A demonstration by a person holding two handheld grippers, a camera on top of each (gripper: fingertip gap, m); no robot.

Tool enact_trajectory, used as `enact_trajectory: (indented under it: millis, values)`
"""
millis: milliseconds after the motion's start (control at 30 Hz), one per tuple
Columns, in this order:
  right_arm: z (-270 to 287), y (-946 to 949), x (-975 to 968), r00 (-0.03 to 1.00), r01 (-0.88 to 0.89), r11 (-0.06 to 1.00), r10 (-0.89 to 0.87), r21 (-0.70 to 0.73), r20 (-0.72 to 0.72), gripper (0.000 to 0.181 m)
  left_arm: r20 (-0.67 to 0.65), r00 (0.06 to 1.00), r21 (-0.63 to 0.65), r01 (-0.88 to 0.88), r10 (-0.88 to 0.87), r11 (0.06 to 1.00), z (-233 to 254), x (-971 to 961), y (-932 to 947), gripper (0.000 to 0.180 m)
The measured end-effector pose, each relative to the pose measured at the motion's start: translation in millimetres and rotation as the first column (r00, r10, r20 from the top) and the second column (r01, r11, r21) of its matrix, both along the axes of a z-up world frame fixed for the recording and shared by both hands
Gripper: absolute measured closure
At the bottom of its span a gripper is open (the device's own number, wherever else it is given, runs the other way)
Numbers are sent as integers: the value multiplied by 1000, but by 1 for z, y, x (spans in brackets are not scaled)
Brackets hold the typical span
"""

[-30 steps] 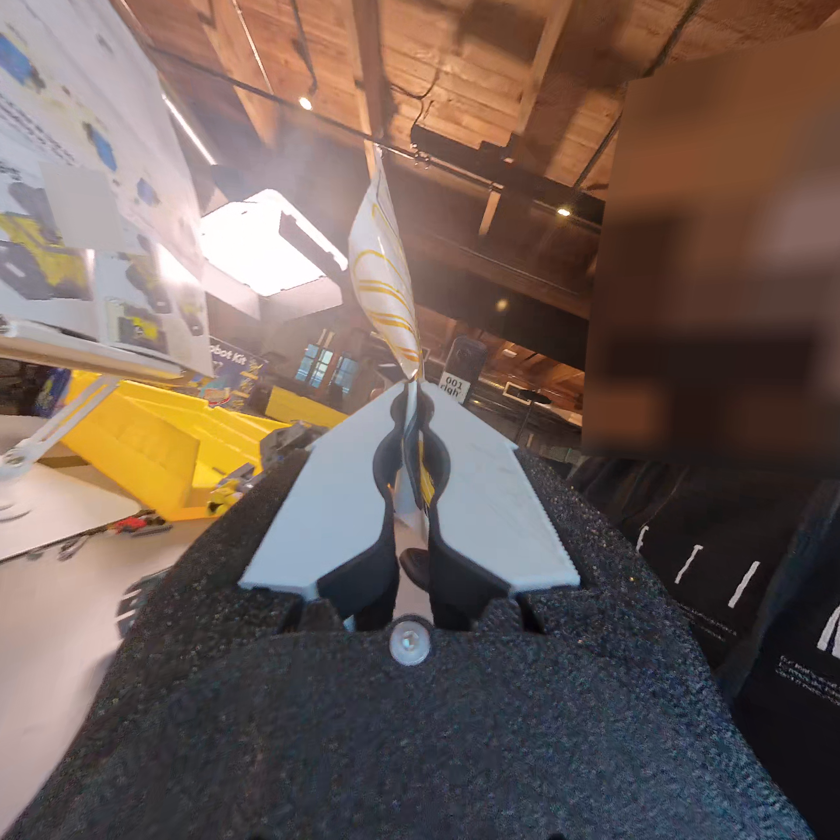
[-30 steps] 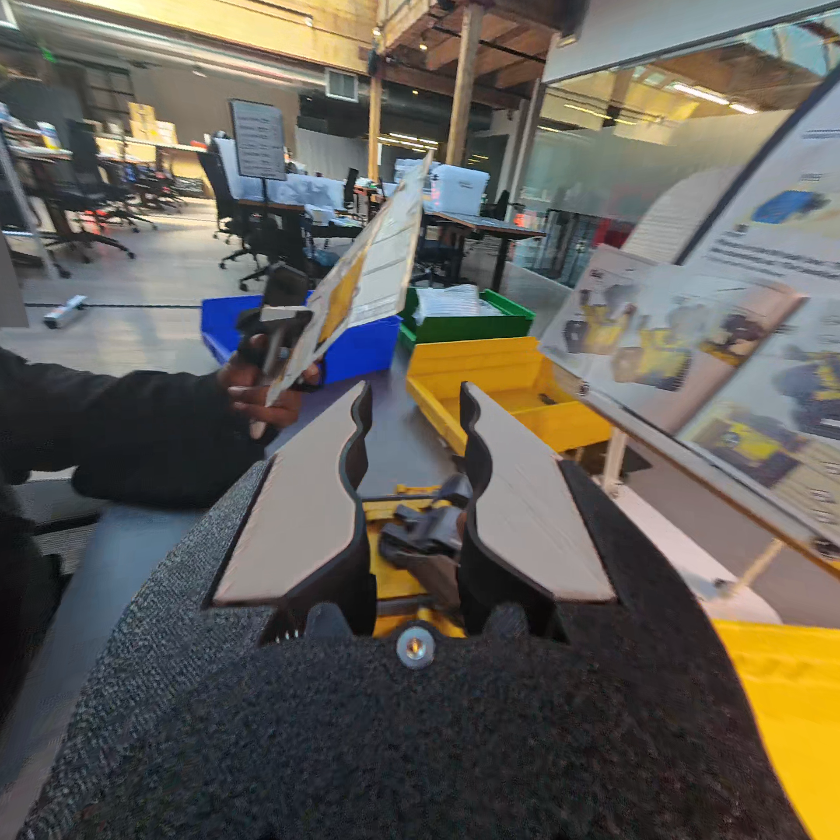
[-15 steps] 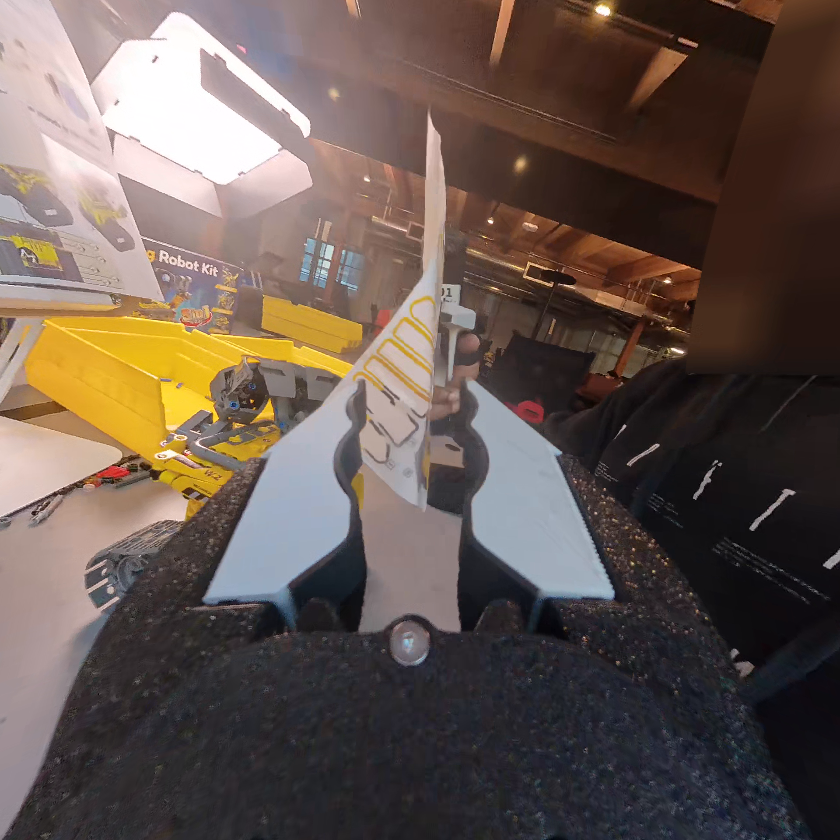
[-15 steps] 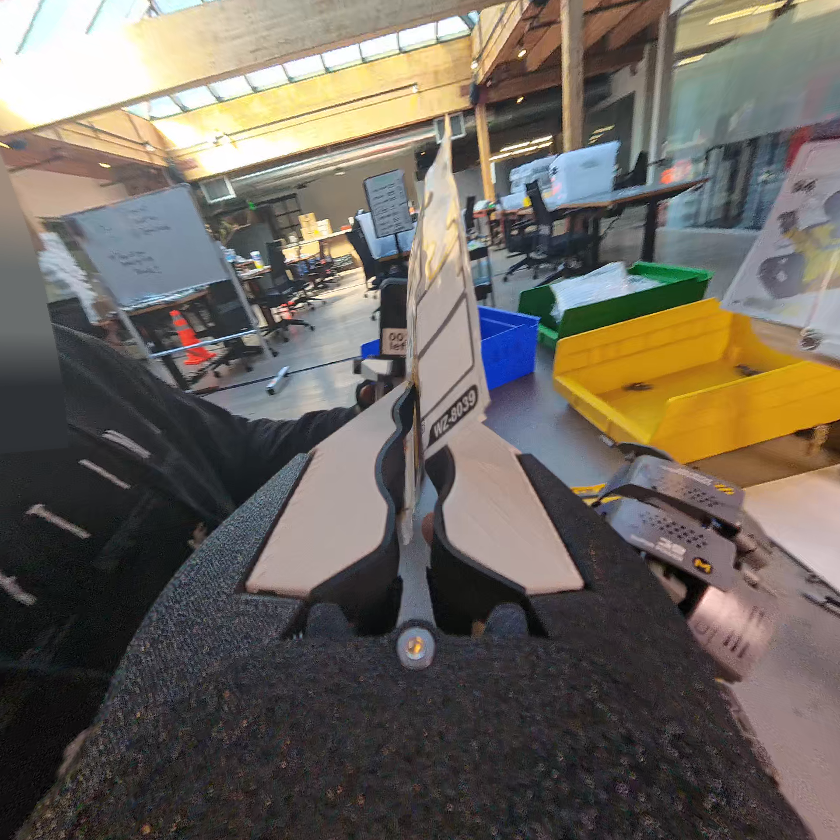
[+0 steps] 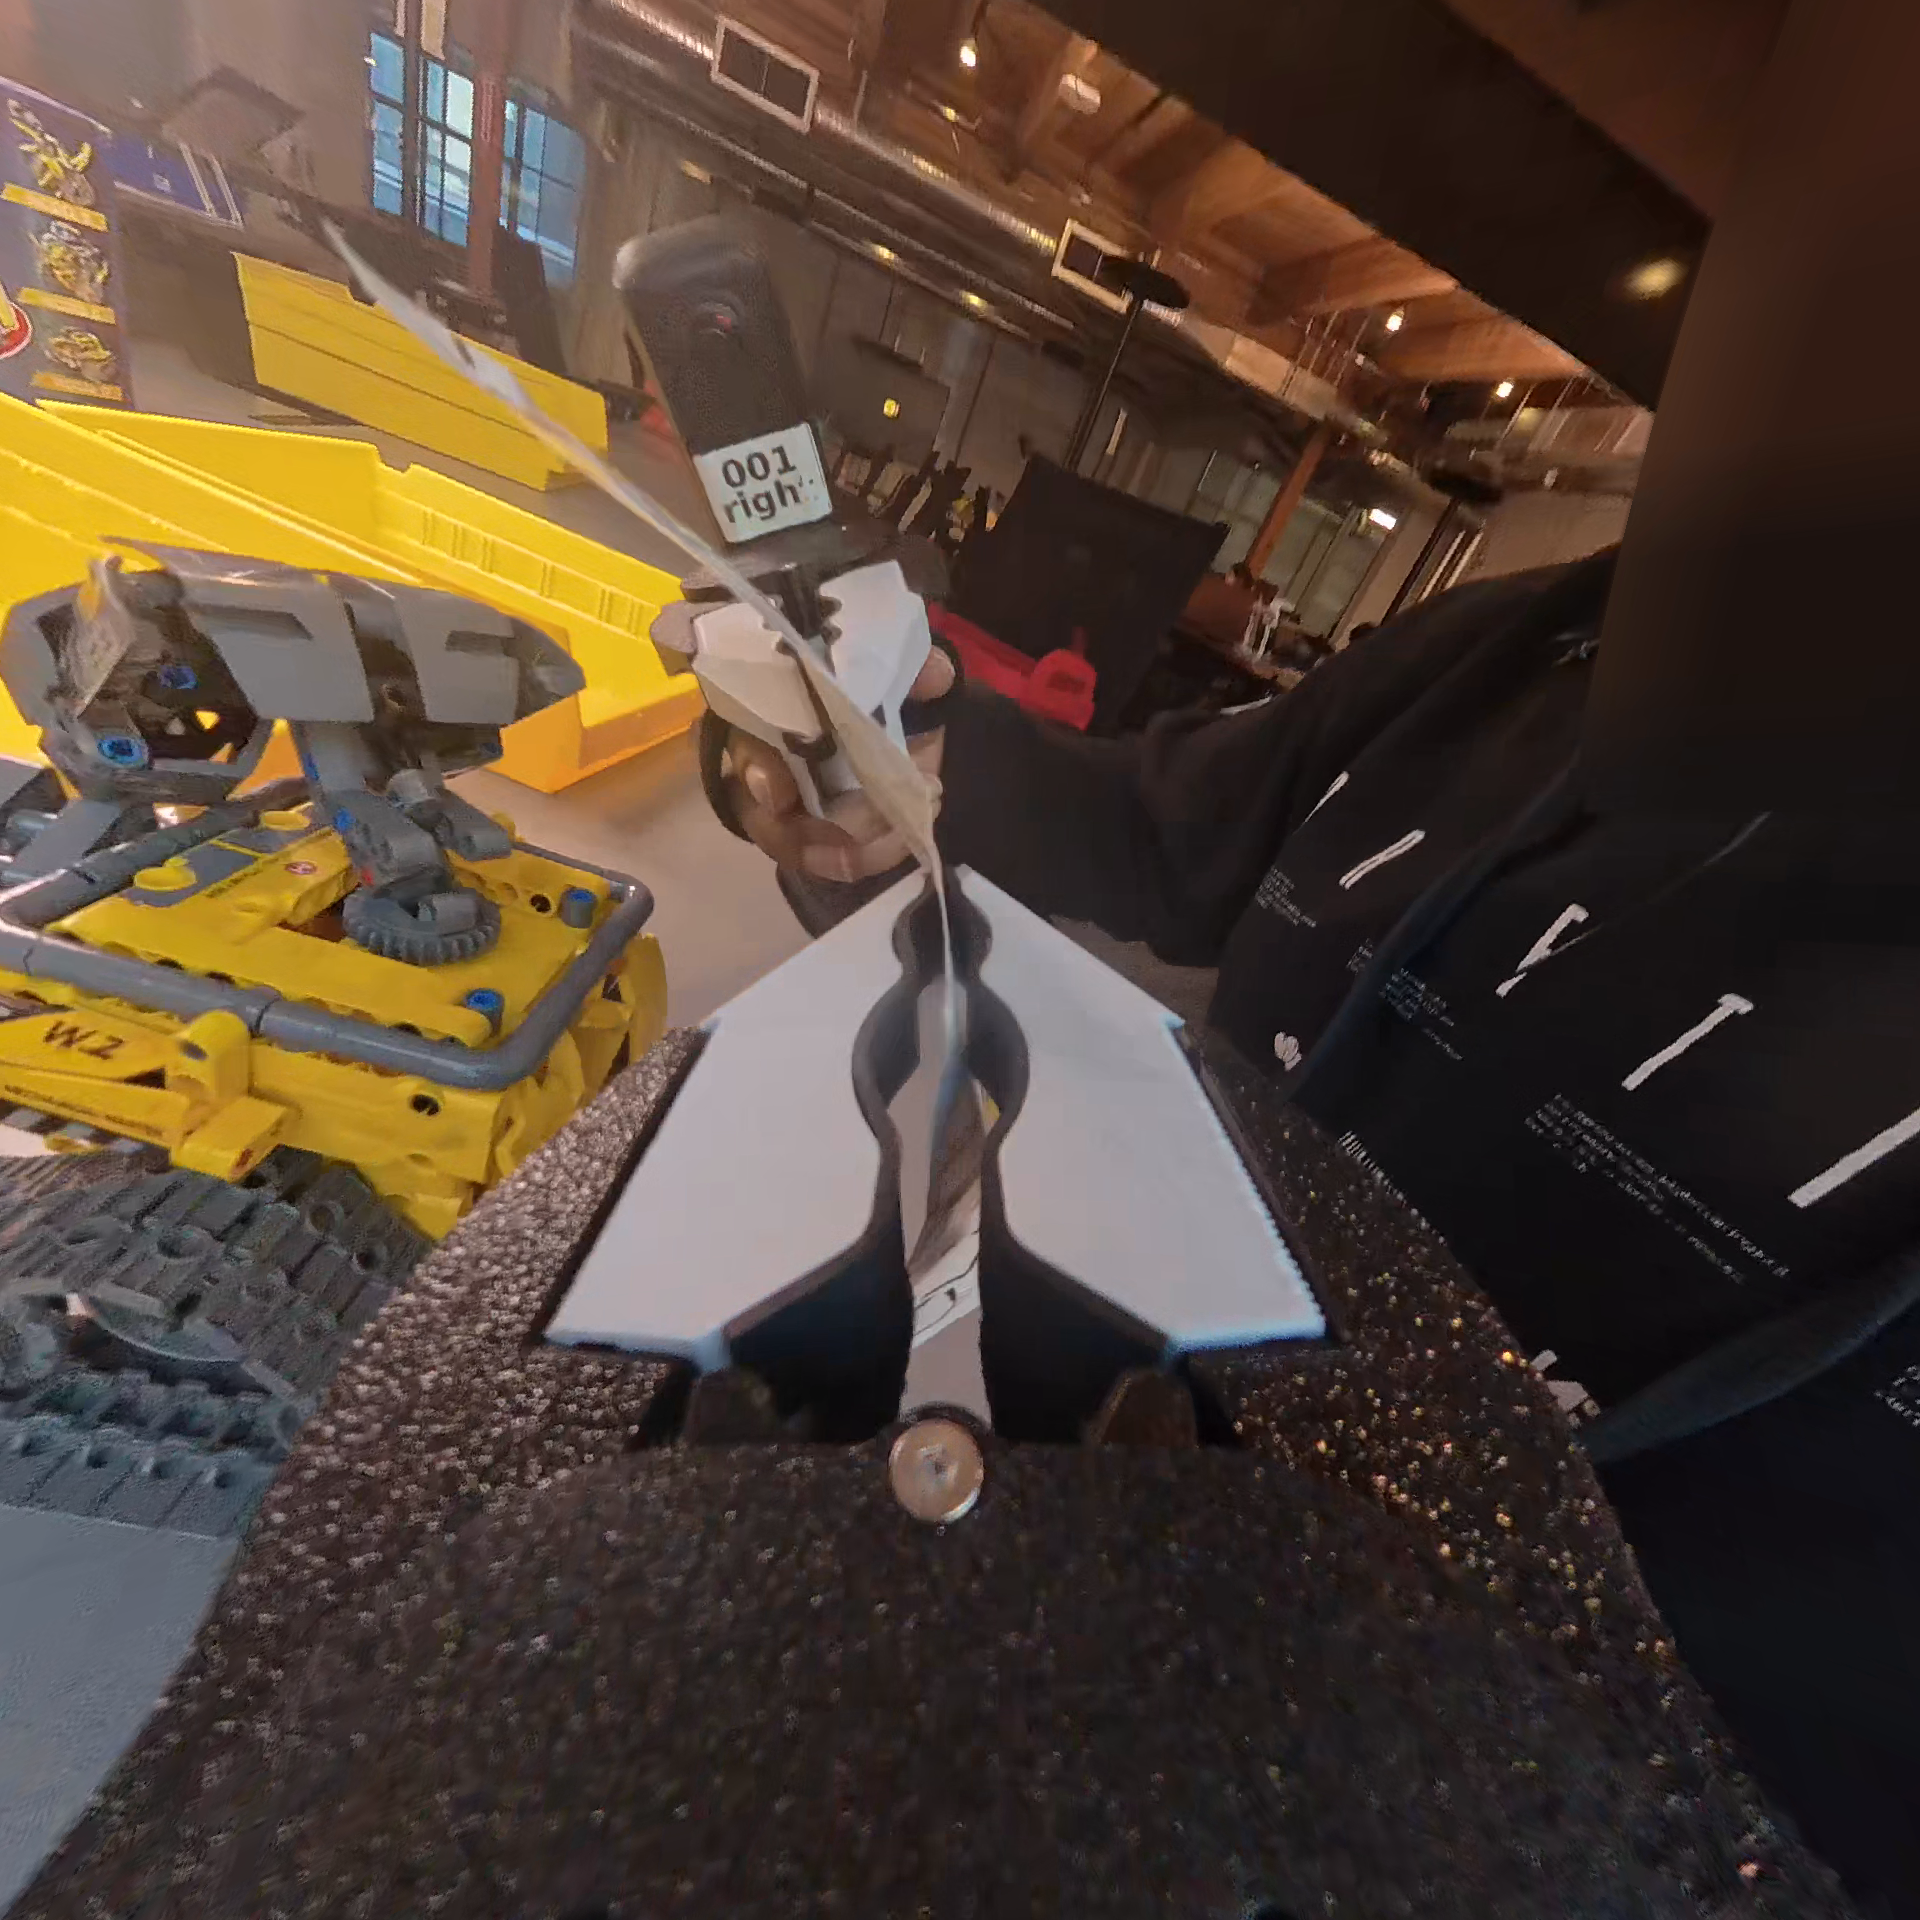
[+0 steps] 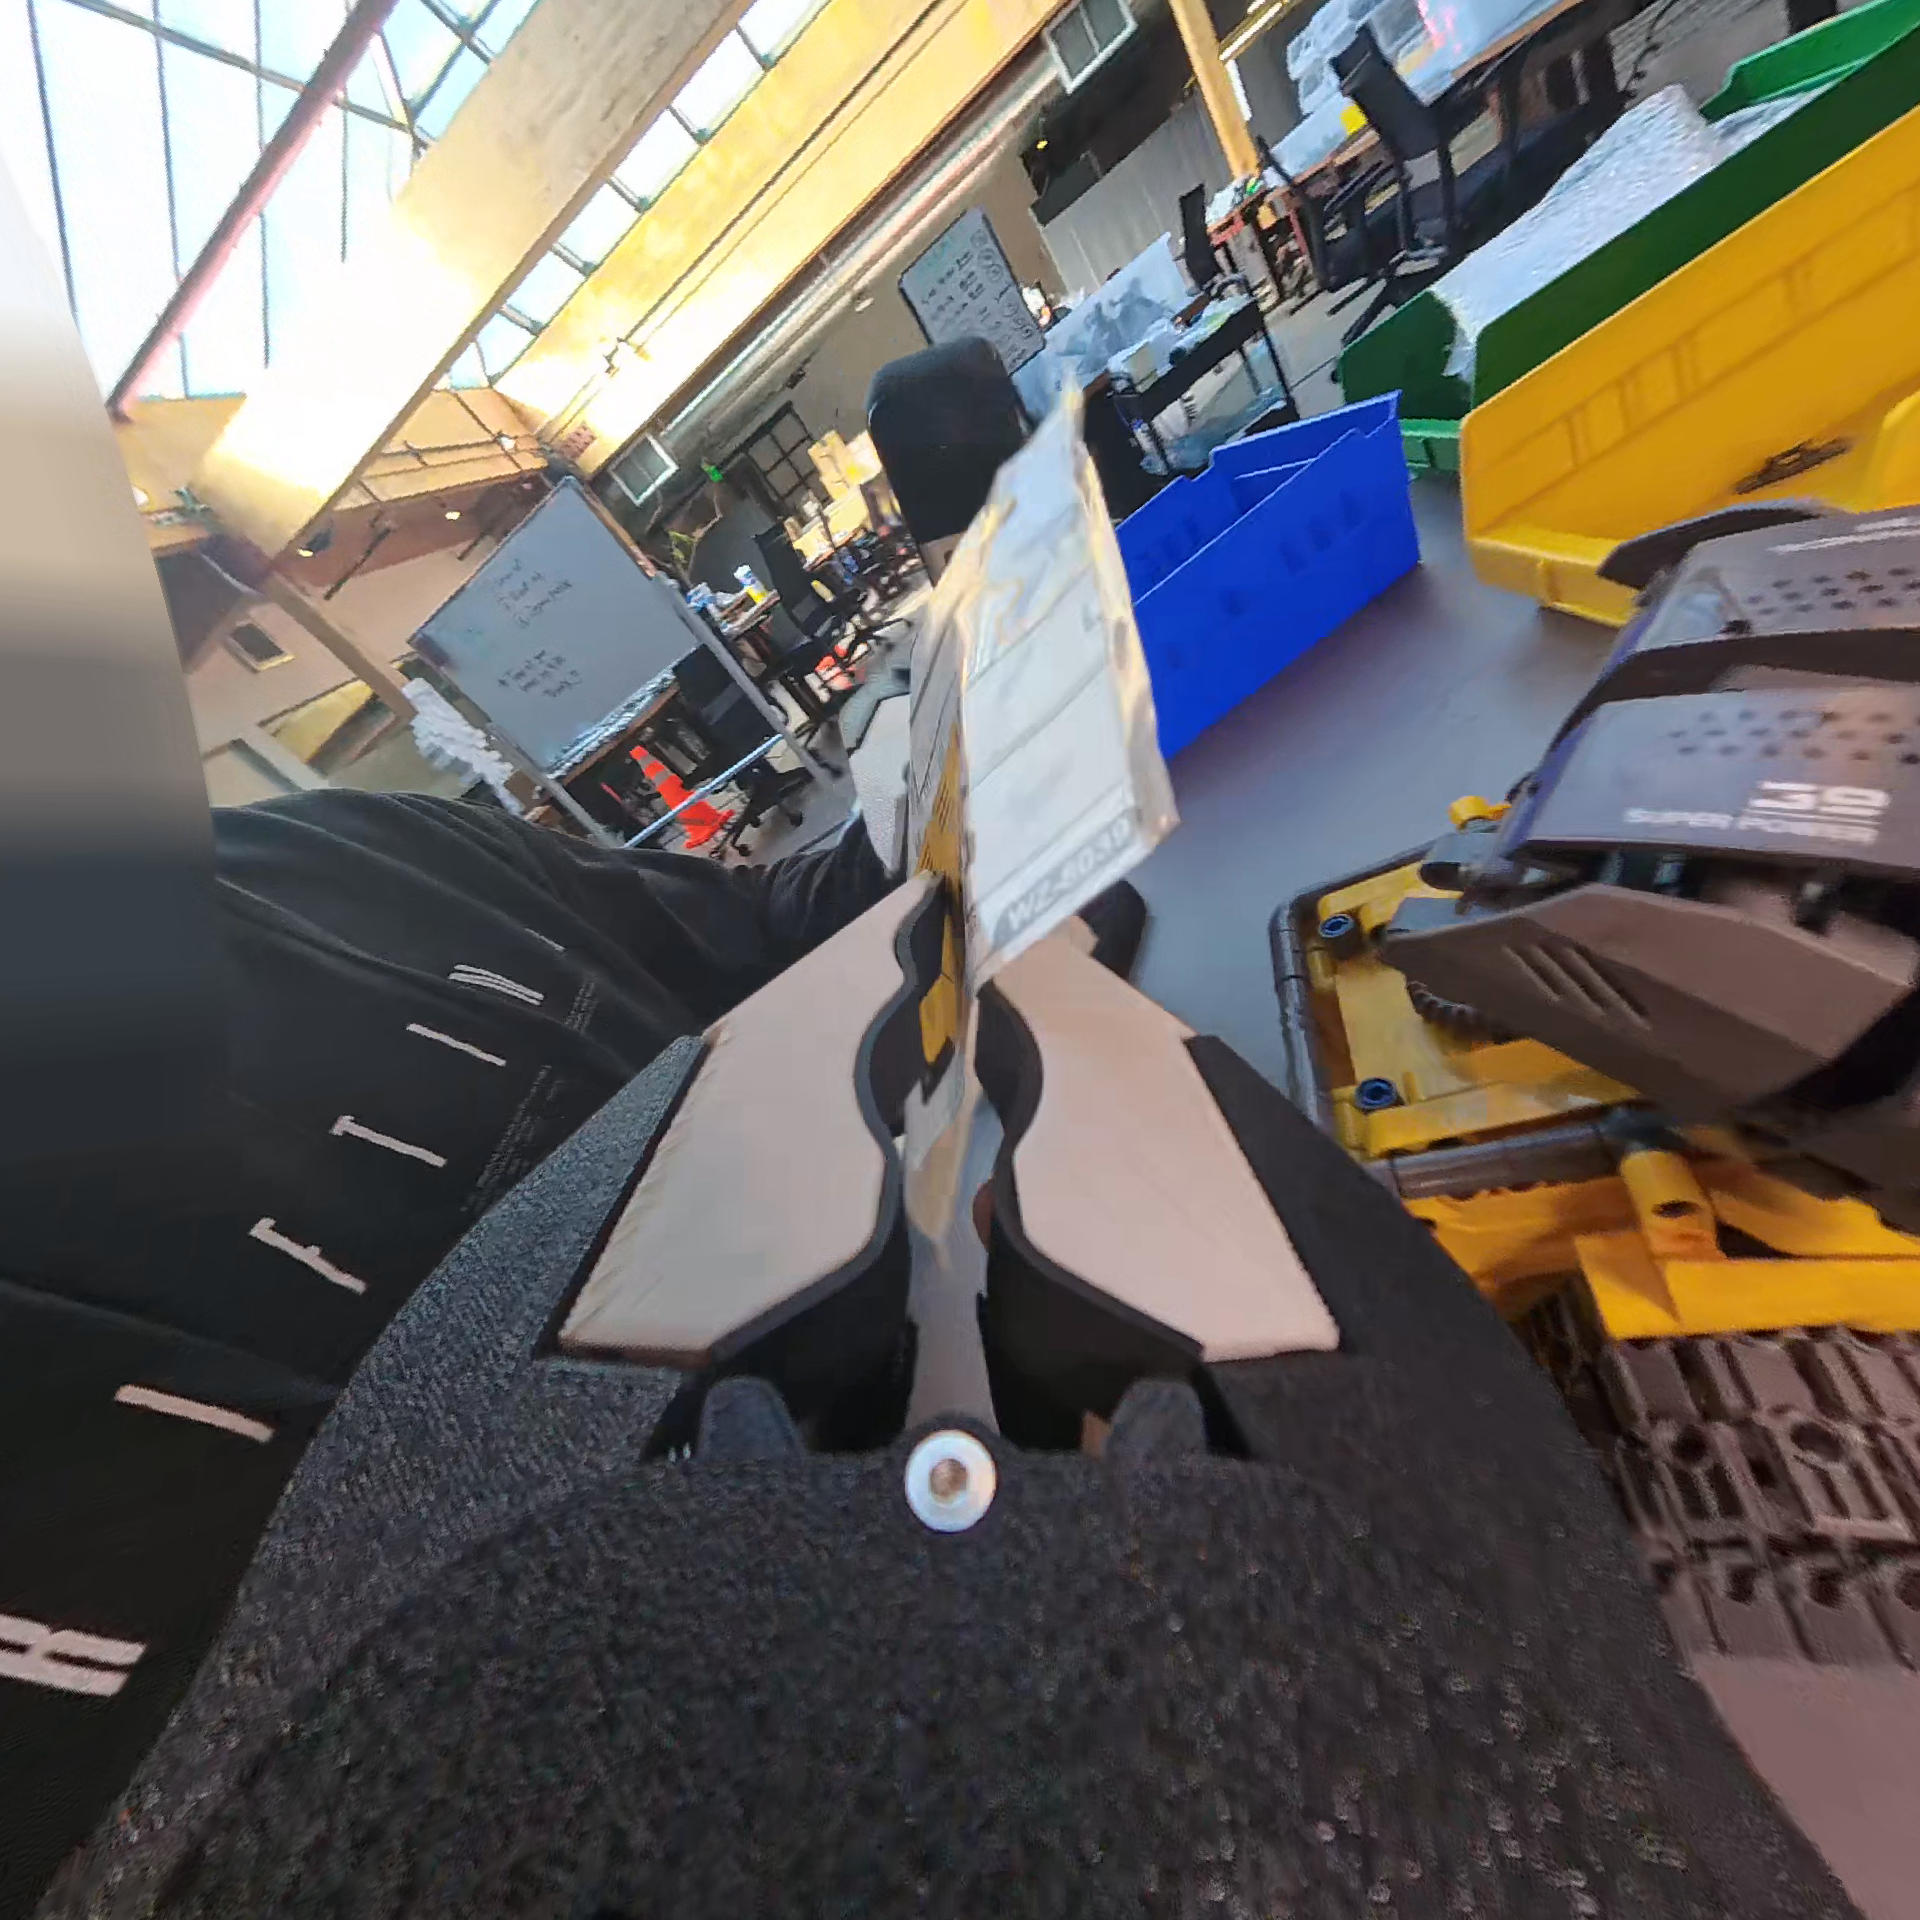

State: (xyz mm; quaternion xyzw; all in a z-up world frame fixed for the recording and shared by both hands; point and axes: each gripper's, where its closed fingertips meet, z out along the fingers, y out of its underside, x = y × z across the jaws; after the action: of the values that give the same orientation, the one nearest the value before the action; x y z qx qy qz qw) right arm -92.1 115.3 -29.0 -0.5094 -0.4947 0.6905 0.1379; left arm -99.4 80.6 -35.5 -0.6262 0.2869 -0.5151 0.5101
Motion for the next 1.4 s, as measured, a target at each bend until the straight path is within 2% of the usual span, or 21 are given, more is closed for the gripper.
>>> enact_trajectory:
  millis: [133,267,333,433,500,600,633,700,800,867,1000,1067,1167,1233,1400]
  values:
    - [5,30,7,983,178,974,-170,142,-67,164,169,985,-59,-26,36,998,3,-21,4,180]
    - [27,46,16,931,349,848,-264,399,-252,160,234,968,-76,-69,85,995,4,-37,9,180]
    - [33,40,13,927,362,770,-237,525,-291,149,242,965,-66,-84,98,994,6,-41,11,180]
    - [27,33,-3,944,330,625,-196,707,-267,127,239,967,-19,-90,92,996,16,-42,12,180]
    - [26,34,-16,950,312,569,-199,761,-241,112,227,969,32,-104,94,994,27,-44,13,180]
    - [45,34,-30,949,314,625,-191,715,-249,108,185,976,103,-134,113,986,48,-48,19,180]
    - [54,36,-34,945,324,653,-195,685,-261,112,172,978,129,-142,119,981,55,-48,22,180]
    - [72,37,-40,940,332,686,-181,648,-290,129,160,980,173,-148,121,974,73,-48,28,180]
    - [101,42,-43,917,366,715,-167,596,-363,167,155,977,228,-181,148,957,104,-50,43,180]
    - [121,45,-40,906,362,772,-159,523,-392,181,141,974,245,-207,177,947,123,-52,55,180]
    - [151,62,-27,886,350,878,-198,325,-420,181,18,960,332,-270,280,904,138,-51,80,176]
    - [157,72,-17,878,330,919,-215,215,-428,181,-65,967,343,-210,247,915,133,-40,83,171]
    - [166,82,-3,863,280,958,-219,70,-454,181,-197,970,348,-68,144,935,114,-18,82,154]
    - [171,86,2,857,230,973,-213,-21,-470,181,-179,981,361,1,68,933,108,-4,77,155]
    - [165,100,-1,844,242,966,-256,-90,-472,181,-76,996,355,-17,47,935,109,8,79,176]
